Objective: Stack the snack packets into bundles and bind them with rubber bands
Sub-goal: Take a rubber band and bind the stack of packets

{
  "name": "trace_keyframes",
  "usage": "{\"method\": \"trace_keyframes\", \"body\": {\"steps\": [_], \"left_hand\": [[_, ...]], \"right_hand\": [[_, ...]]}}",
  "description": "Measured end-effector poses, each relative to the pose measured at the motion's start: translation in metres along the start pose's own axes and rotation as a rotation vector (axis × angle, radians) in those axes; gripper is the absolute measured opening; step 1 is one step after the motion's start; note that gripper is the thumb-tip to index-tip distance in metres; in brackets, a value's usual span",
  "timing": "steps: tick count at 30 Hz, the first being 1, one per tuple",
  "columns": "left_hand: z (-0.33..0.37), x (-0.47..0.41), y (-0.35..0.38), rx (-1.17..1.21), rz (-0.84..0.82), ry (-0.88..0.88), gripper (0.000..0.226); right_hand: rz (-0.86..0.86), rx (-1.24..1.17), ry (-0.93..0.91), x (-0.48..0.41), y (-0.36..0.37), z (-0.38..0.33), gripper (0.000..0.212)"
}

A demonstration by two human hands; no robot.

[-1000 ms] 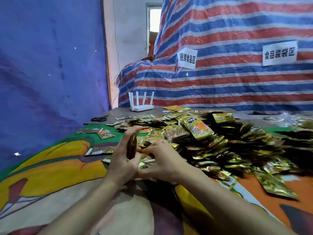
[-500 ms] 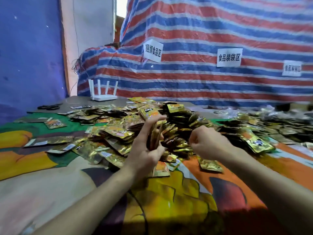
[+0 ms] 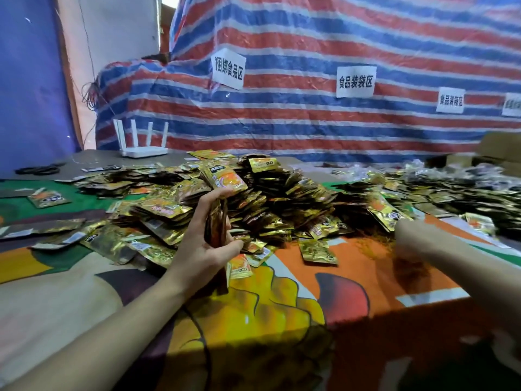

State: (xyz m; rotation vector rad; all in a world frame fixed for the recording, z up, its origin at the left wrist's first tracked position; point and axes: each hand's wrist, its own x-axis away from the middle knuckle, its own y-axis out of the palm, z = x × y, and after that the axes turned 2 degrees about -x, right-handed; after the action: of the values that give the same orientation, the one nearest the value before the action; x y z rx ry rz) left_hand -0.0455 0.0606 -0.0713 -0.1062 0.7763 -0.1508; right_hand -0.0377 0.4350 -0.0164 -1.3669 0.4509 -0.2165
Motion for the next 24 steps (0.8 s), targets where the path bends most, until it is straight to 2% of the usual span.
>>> {"method": "trace_keyframes", "body": {"steps": [11,15,21,24], "left_hand": [[0.011,0.001,-0.003,0.076,0.035,-0.075,0.072],[0.01,0.0,-0.004,0.096,0.101,-0.099,0.071],[0.007,-0.007,-0.013,0.23,0.174,-0.187,0.07],[0.009,-0.013,-0.021,0.256,0.153,-0.223,0.07]], "right_hand": [[0.146,-0.085,0.022,0.003,-0.019,-0.005,0.021],[0.315,-0.123,0.016,0.007,-0.037,-0.016,0.022],[0.419,-0.279,-0.137,0.013,-0.068,-0.062,0.025],[0.335,-0.455,-0.296,0.017,-0.078,-0.095,0.02]]}}
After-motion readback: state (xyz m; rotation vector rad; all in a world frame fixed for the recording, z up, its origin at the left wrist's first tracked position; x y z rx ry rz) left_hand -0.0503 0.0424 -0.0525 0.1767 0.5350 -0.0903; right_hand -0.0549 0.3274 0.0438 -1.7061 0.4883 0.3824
